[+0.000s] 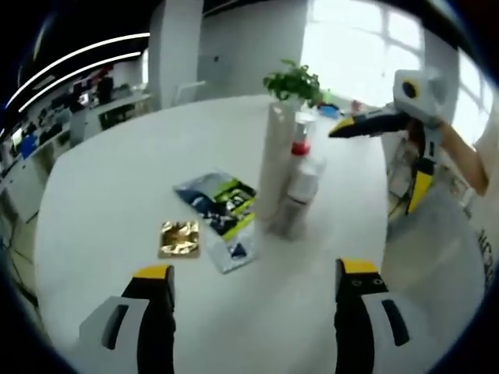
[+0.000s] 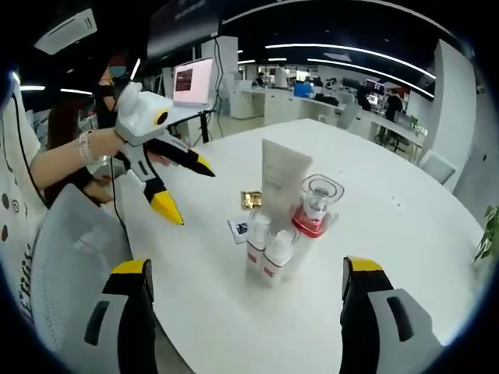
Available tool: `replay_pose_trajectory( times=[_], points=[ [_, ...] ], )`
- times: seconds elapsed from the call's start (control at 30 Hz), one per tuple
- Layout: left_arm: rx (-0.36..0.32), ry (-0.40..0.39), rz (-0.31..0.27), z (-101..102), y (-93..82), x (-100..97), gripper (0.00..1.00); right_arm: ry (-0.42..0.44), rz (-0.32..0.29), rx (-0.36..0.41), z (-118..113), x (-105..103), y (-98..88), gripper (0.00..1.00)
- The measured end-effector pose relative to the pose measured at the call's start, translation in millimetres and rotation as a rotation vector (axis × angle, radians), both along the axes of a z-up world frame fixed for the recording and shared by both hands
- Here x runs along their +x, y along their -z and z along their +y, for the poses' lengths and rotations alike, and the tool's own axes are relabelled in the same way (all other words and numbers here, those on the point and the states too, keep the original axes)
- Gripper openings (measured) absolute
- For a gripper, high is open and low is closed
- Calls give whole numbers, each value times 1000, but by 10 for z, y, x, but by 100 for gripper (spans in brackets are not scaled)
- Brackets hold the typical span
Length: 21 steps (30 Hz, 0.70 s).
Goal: Arrange the skincare products in the storage area until every visible bottle or jar stands upright without overlapping.
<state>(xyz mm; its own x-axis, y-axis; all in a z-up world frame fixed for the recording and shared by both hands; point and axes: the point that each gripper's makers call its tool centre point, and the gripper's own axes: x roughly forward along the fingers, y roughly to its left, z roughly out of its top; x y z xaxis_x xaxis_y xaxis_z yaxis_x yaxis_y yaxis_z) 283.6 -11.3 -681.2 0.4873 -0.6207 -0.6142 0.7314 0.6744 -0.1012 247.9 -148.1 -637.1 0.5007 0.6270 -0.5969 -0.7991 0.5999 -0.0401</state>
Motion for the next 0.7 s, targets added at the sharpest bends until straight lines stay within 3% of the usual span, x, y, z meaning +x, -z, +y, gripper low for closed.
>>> replay_pose_trajectory(
  times=[0.27,0.5,0.7],
  points=[
    [-20,-22,35,-70,153,227,63,11,26,3,-106,81,30,100],
    [-67,-68,53,-135,220,442,44,17,55,9,-154,131,83,100],
    [-43,-80,63,-162,334,631,35,29,78,19,-231,193,126,99]
  ],
)
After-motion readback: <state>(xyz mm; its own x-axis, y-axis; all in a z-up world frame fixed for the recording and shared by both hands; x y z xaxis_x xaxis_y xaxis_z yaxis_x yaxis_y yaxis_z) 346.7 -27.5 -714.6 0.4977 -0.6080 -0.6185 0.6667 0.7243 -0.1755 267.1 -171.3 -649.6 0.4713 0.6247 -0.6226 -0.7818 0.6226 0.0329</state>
